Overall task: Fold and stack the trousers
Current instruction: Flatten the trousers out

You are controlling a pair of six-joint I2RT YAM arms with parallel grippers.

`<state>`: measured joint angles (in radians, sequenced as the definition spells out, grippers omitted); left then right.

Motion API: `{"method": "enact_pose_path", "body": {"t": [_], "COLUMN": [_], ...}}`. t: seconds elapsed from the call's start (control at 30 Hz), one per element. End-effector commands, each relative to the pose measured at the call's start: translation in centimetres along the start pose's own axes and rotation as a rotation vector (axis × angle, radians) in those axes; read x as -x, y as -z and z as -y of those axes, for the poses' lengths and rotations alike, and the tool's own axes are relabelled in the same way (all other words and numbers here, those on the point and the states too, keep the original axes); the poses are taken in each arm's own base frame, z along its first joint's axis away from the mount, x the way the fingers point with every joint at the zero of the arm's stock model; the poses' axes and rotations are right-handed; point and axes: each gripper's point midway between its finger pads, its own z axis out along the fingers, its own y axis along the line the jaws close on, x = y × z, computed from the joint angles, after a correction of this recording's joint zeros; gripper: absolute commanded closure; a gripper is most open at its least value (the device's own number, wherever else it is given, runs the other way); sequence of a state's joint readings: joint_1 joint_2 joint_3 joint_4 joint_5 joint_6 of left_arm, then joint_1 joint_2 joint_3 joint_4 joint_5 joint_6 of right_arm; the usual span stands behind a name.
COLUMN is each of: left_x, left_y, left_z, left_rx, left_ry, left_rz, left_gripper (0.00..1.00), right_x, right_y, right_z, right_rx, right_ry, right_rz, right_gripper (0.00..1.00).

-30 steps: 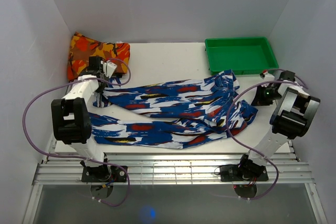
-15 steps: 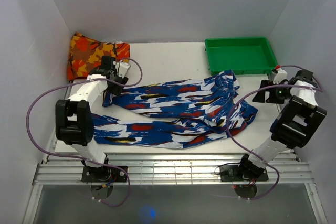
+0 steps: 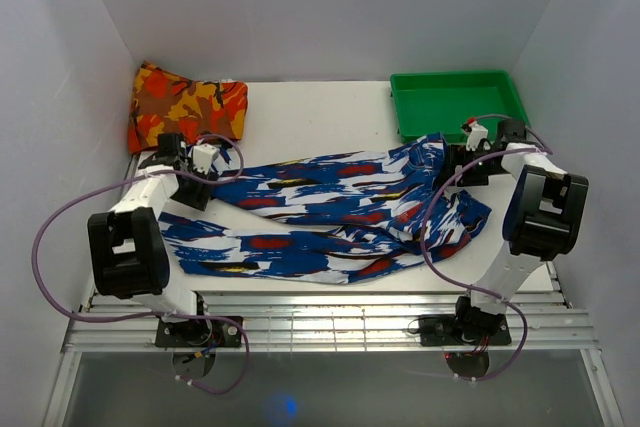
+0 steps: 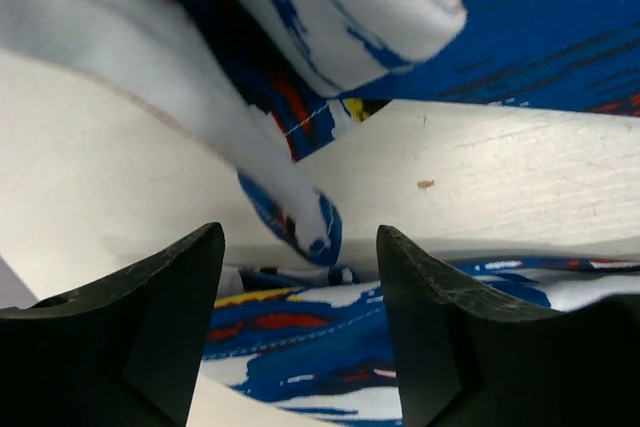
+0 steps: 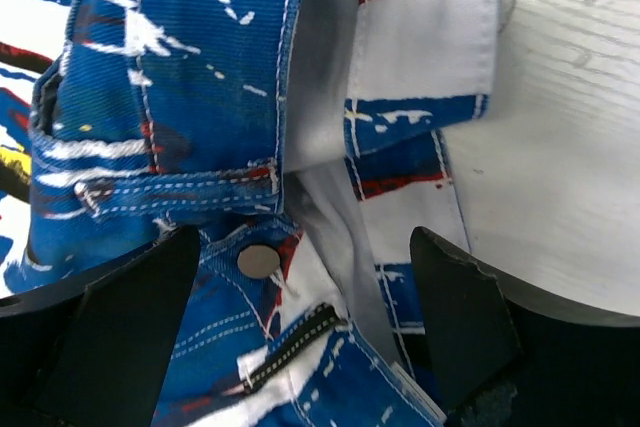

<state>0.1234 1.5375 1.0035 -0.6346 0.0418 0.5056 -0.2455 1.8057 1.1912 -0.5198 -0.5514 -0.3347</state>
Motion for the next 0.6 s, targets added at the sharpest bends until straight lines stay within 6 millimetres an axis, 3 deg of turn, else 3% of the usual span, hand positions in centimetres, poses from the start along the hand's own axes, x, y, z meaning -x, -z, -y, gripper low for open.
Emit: {"method": "enact_pose_path", "body": {"t": [0.0, 0.1, 0.17, 0.2, 0.23, 0.27, 0.3, 0.33, 0.37, 0.4, 0.43, 0.53, 0.57], "left_x": [1.7, 2.0, 2.7, 3.1, 3.6, 3.8, 3.9, 4.5, 4.3, 3.7, 4.5, 3.9, 4.7], "left_y": [-1.6, -2.6, -3.1, -3.2, -3.0, -2.7, -2.3, -1.5, -0.8, -0.2, 1.3, 4.1, 6.0], "left_z": [-0.3, -0.9, -1.6, -2.0, -2.5, -2.9, -3.2, -3.6, -4.4, -4.4, -5.1, -5.3, -6.3], "left_rx": [0.002, 0.025, 0.048, 0.061, 0.078, 0.094, 0.099, 0.112, 0.142, 0.139, 0.148, 0.092, 0.114], "left_ry": [-0.029, -0.014, 0.001, 0.017, 0.022, 0.028, 0.036, 0.036, 0.039, 0.041, 0.041, 0.054, 0.028], "left_rz": [0.067, 0.070, 0.084, 0.094, 0.106, 0.113, 0.117, 0.137, 0.127, 0.100, 0.124, 0.110, 0.139], "left_gripper": [0.27, 0.32, 0.43, 0.48, 0.53, 0.65, 0.73, 0.79, 0.91, 0.97, 1.00, 1.00, 1.00], "right_x": [0.3, -0.2, -0.3, -0.4, -0.2, 0.1, 0.1, 0.2, 0.8, 0.8, 0.8, 0.8, 1.2], "right_y": [-1.3, -1.9, -2.1, -2.1, -1.9, -1.5, -1.2, -0.7, 0.2, 0.8, 1.7, 4.4, 5.6], "right_z": [0.0, 0.1, 0.3, 0.5, 0.6, 0.6, 0.7, 1.0, 1.0, 1.2, 1.8, 3.0, 3.1], "right_rx": [0.001, 0.004, -0.002, -0.015, -0.023, -0.034, -0.049, -0.061, -0.077, -0.086, -0.103, -0.147, -0.166], "right_ry": [-0.015, -0.029, -0.031, -0.030, -0.028, -0.018, -0.018, -0.021, -0.011, -0.014, -0.028, -0.051, -0.042], "right_rz": [0.014, 0.002, -0.001, -0.001, 0.005, 0.018, 0.021, 0.029, 0.056, 0.069, 0.087, 0.146, 0.175], "right_gripper": [0.12, 0.20, 0.35, 0.52, 0.60, 0.71, 0.91, 0.92, 0.92, 0.92, 0.92, 0.92, 0.92]}}
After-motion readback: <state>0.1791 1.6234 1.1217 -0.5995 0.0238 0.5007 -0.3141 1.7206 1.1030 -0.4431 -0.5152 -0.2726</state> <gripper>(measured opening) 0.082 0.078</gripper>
